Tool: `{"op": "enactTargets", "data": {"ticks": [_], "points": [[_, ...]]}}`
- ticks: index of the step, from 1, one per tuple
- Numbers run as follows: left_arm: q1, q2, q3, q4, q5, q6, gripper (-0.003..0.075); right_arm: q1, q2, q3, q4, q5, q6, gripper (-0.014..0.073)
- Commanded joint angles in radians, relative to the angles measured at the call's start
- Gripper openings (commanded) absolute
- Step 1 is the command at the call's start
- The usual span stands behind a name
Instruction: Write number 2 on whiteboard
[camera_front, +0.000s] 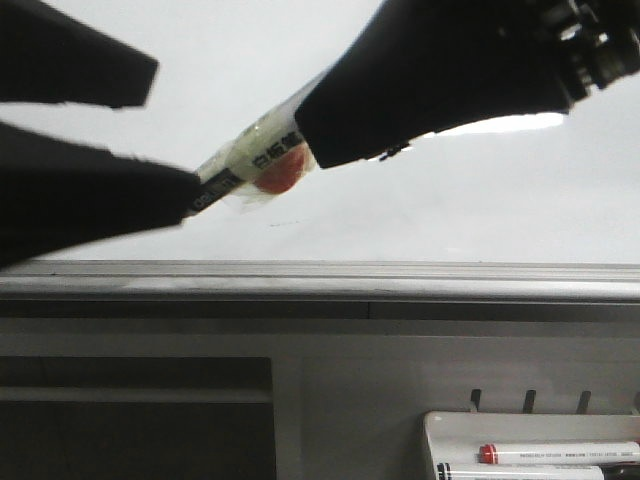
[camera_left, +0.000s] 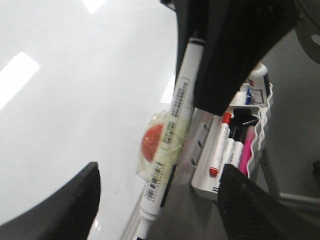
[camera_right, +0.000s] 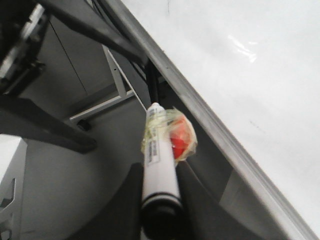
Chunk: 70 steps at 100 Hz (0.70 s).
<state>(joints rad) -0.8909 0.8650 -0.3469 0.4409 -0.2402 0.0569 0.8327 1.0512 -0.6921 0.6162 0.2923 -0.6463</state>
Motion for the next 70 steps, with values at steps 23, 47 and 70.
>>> {"op": "enactTargets", "data": {"ticks": [23, 47, 70], "points": [[0.127, -0.235, -0.024, -0.191, 0.023, -0.012, 0.0304, -0.115, -0.025, -0.054, -0.004, -0.119, -0.008, -0.0071], [0.231, -0.264, -0.024, -0.312, 0.009, -0.012, -0.0020, -0.180, -0.012, -0.129, -0.021, -0.078, -0.008, -0.0071], [0.243, -0.264, -0.024, -0.336, -0.066, -0.012, -0.0020, -0.185, 0.002, -0.134, -0.023, -0.060, -0.008, -0.0071]]}}
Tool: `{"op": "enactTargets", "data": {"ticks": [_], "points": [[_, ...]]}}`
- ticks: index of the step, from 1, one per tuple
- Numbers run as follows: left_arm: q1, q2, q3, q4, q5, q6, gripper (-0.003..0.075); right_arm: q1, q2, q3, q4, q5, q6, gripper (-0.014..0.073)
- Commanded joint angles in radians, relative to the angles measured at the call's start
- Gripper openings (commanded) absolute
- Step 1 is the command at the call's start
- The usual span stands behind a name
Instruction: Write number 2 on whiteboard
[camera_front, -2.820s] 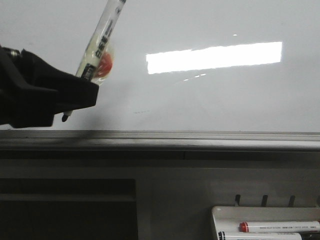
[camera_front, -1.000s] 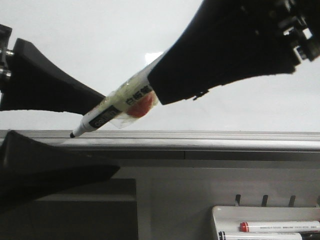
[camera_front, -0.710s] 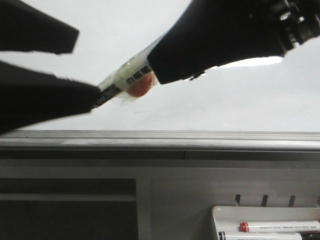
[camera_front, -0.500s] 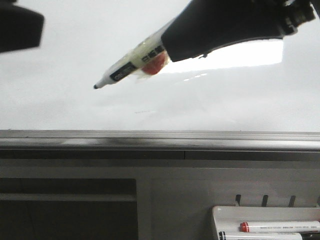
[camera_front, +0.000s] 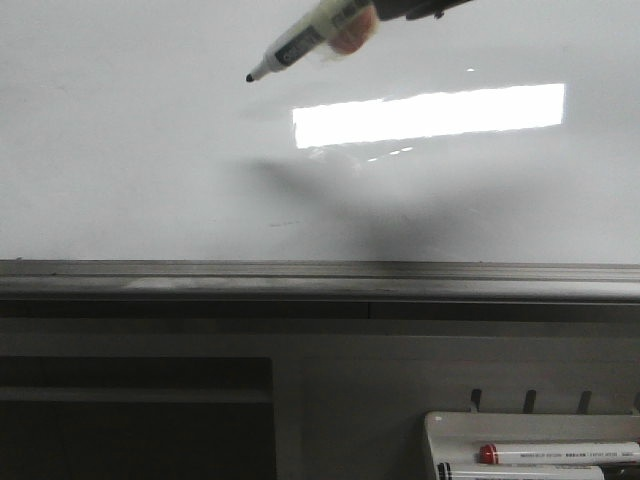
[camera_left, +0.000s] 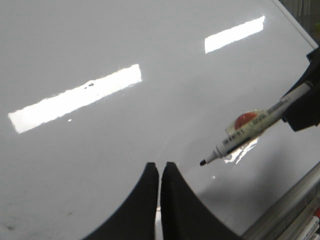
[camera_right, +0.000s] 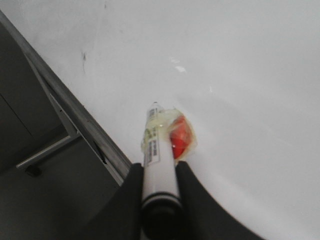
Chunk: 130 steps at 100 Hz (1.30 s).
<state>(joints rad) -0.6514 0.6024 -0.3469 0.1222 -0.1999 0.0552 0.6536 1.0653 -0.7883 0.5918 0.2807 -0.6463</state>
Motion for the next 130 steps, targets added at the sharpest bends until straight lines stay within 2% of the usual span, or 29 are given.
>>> {"op": "enactTargets", "data": {"ticks": [1, 22, 32, 63, 79, 98, 118, 130], "points": [[0.003, -0.001, -0.024, -0.017, -0.107, -0.010, -0.0020, -0.006, -0.012, -0.038, 0.002, -0.048, -0.008, -0.0071], [0.003, -0.001, -0.024, -0.017, -0.105, -0.010, -0.0020, -0.006, -0.008, -0.038, 0.004, -0.041, -0.008, -0.0071], [0.003, -0.001, -0.024, -0.017, -0.103, -0.010, -0.0020, -0.006, 0.009, -0.038, 0.082, -0.041, -0.005, -0.0071], [0.003, -0.001, -0.024, -0.017, -0.098, -0.010, -0.0020, -0.004, 0.048, -0.052, 0.108, -0.077, -0.007, -0.0071], [0.003, -0.001, -0.024, -0.017, -0.096, -0.010, -0.0020, -0.004, 0.078, -0.089, 0.062, -0.082, -0.007, -0.0071], [0.003, -0.001, -0.024, -0.017, -0.096, -0.010, -0.0020, -0.002, 0.135, -0.152, 0.011, -0.014, -0.011, -0.0071], [0.003, -0.001, -0.024, -0.017, -0.096, -0.010, -0.0020, -0.002, 0.149, -0.166, -0.005, -0.118, -0.015, -0.0071], [0.003, -0.001, -0.024, -0.017, -0.096, -0.010, -0.0020, -0.002, 0.152, -0.166, -0.030, -0.123, -0.015, -0.0071]]}}
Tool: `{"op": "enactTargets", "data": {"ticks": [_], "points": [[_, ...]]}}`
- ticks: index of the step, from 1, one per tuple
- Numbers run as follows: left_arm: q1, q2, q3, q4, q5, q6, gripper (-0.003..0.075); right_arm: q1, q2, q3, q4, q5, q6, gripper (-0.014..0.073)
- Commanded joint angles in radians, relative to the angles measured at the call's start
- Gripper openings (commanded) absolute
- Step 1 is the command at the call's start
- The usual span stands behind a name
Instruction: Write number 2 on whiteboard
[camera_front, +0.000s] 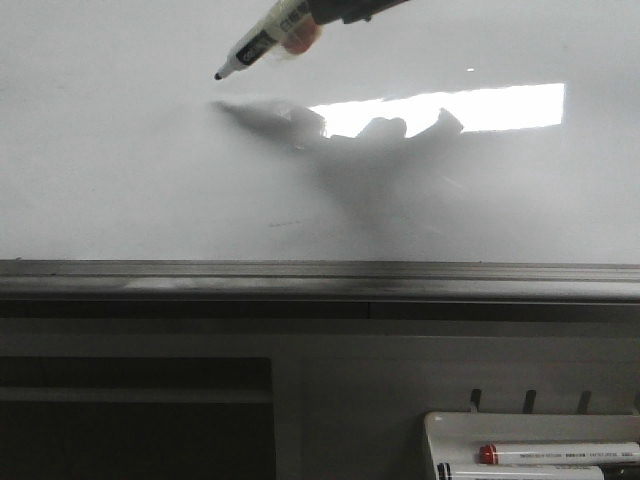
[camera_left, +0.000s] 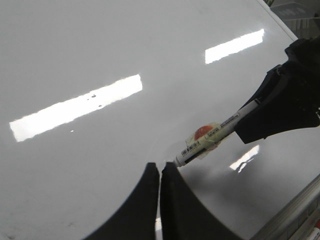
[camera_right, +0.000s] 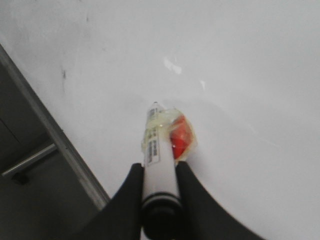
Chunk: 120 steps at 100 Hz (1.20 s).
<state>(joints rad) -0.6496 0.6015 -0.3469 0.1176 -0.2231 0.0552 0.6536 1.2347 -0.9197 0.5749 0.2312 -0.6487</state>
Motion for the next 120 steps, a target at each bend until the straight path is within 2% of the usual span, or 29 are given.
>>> {"op": "enactTargets", "data": {"ticks": [1, 59, 83, 96, 109, 120], "points": [[0.002, -0.001, -0.024, -0.012, -0.073, -0.010, -0.0020, -0.005, -0.017, -0.034, -0.013, -0.073, -0.013, -0.0071], [0.002, -0.001, -0.024, -0.012, -0.073, -0.010, -0.0020, -0.075, -0.003, -0.034, -0.037, -0.115, -0.013, -0.0071], [0.002, -0.001, -0.024, -0.012, -0.073, -0.010, -0.0020, -0.150, -0.069, -0.018, -0.049, -0.057, -0.013, -0.0071], [0.002, -0.001, -0.024, -0.012, -0.073, -0.010, -0.0020, -0.181, -0.104, 0.008, -0.049, 0.056, -0.013, -0.0067], [0.002, -0.001, -0.024, -0.012, -0.073, -0.010, -0.0020, -0.181, -0.109, 0.055, -0.049, 0.127, 0.004, -0.0059], [0.002, -0.001, -0.024, -0.012, -0.073, -0.010, -0.0020, -0.166, -0.100, 0.086, -0.035, 0.130, 0.006, -0.0059]]}}
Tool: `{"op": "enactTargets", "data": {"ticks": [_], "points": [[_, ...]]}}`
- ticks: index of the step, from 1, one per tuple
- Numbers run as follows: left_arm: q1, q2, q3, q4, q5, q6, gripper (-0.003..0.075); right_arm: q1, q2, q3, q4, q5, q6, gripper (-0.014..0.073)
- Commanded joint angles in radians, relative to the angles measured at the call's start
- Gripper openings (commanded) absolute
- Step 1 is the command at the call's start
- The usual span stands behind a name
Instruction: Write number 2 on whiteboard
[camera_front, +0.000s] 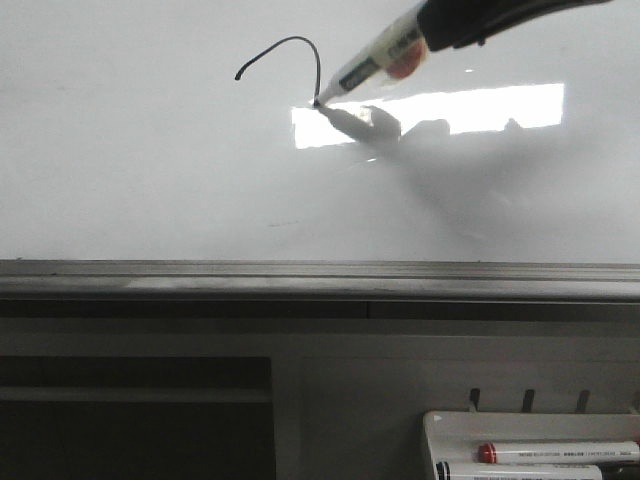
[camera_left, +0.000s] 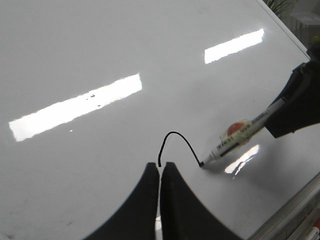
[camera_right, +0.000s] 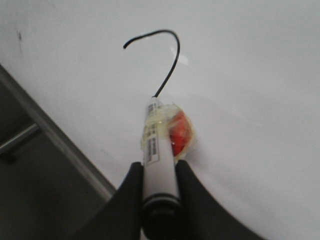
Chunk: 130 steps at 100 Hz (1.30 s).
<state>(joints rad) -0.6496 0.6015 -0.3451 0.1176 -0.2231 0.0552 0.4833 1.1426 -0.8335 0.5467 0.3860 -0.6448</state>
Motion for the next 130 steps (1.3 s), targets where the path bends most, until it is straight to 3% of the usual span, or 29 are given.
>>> {"op": "enactTargets", "data": {"ticks": [1, 32, 46, 102, 130], "points": [[0.002, -0.001, -0.026, -0.012, -0.073, -0.010, -0.0020, 0.007, -0.005, 0.000, -0.007, -0.025, 0.003, -0.0059], [0.002, -0.001, -0.026, -0.012, -0.073, -0.010, -0.0020, 0.178, 0.118, -0.043, -0.005, -0.115, 0.003, -0.0059], [0.002, -0.001, -0.026, -0.012, -0.073, -0.010, -0.0020, 0.197, 0.133, -0.054, -0.005, -0.151, 0.003, -0.0059], [0.002, -0.001, -0.026, -0.012, -0.073, -0.010, -0.0020, -0.043, -0.073, 0.109, -0.024, 0.017, 0.043, -0.0059], [0.002, -0.001, -0.026, -0.012, -0.073, -0.010, -0.0020, -0.065, -0.101, 0.128, -0.048, 0.022, 0.065, -0.0060]]}}
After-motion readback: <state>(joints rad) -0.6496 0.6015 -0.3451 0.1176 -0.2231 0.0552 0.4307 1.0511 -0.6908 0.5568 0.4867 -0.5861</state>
